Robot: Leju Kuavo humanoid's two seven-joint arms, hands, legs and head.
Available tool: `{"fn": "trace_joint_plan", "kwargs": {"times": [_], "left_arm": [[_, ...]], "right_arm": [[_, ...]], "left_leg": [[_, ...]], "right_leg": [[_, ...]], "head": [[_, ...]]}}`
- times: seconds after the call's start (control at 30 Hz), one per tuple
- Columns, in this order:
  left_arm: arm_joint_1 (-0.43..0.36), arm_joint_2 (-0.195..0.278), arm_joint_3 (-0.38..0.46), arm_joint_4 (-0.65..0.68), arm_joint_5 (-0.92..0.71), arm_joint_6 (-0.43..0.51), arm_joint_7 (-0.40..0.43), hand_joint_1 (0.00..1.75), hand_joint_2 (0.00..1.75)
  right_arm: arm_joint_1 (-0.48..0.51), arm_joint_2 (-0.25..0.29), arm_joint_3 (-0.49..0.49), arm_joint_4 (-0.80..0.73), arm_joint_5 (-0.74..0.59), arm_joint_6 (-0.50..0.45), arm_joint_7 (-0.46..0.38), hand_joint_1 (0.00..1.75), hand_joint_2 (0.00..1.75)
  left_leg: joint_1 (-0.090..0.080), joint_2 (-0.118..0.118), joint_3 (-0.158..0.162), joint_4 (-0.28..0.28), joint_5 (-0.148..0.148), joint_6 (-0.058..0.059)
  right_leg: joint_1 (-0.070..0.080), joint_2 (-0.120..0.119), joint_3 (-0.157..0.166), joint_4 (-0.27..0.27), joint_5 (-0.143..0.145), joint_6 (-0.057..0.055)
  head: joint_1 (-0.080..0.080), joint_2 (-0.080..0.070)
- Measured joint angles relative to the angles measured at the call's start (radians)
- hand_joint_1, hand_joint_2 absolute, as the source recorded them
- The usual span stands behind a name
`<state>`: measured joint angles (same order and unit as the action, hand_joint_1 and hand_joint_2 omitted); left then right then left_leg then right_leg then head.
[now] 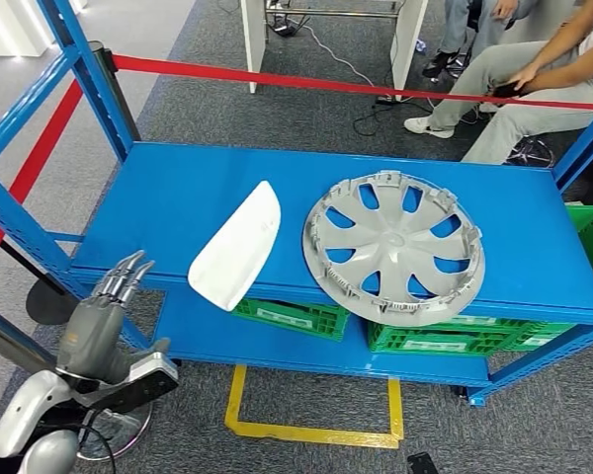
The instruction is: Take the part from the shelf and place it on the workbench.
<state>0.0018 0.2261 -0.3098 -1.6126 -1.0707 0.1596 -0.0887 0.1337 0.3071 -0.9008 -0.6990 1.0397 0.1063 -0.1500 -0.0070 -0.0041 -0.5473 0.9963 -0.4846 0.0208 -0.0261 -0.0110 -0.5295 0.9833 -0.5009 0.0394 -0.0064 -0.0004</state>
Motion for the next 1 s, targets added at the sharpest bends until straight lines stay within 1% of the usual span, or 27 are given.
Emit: {"fn": "trace_joint_plan", "kwargs": {"times": [0.2, 0.33, 0.57, 0.77, 1.0], "left_arm": [[-0.038, 0.004, -0.092, 0.038, -0.088, -0.006, 0.033, 0.0, 1.75], [-0.061, 0.001, -0.131, 0.078, -0.106, -0.006, 0.063, 0.0, 1.75], [-0.11, 0.0, -0.163, 0.162, -0.155, -0.013, 0.089, 0.0, 1.75], [-0.138, 0.0, -0.185, 0.211, -0.187, -0.018, 0.102, 0.0, 1.75], [-0.16, 0.0, -0.203, 0.241, -0.197, -0.022, 0.109, 0.0, 1.75]], "right_arm": [[-0.001, 0.001, 0.0, -0.015, 0.001, 0.018, 0.01, 0.0, 0.0], [-0.001, 0.001, 0.002, -0.015, 0.002, 0.021, 0.011, 0.0, 0.0], [-0.003, 0.0, 0.009, -0.024, 0.001, 0.03, 0.017, 0.0, 0.0], [-0.01, -0.009, 0.011, -0.003, -0.008, 0.002, -0.031, 0.0, 0.0], [-0.015, -0.015, 0.01, 0.027, -0.01, -0.015, -0.042, 0.0, 0.0]], "left_leg": [[0.0, 0.0, 0.0, 0.0, 0.0, 0.0], [0.0, 0.0, 0.0, 0.0, 0.0, 0.0], [0.0, 0.0, 0.0, 0.0, 0.0, 0.0], [0.0, 0.0, 0.0, 0.0, 0.0, 0.0], [0.0, 0.0, 0.0, 0.0, 0.0, 0.0]], "right_leg": [[0.0, 0.0, 0.0, 0.0, 0.0, 0.0], [0.0, 0.0, 0.0, 0.0, 0.0, 0.0], [0.0, 0.0, 0.0, 0.0, 0.0, 0.0], [0.0, 0.0, 0.0, 0.0, 0.0, 0.0], [0.0, 0.0, 0.0, 0.0, 0.0, 0.0]], "head": [[0.0, 0.0], [0.0, 0.0], [0.0, 0.0], [0.0, 0.0], [0.0, 0.0]]}}
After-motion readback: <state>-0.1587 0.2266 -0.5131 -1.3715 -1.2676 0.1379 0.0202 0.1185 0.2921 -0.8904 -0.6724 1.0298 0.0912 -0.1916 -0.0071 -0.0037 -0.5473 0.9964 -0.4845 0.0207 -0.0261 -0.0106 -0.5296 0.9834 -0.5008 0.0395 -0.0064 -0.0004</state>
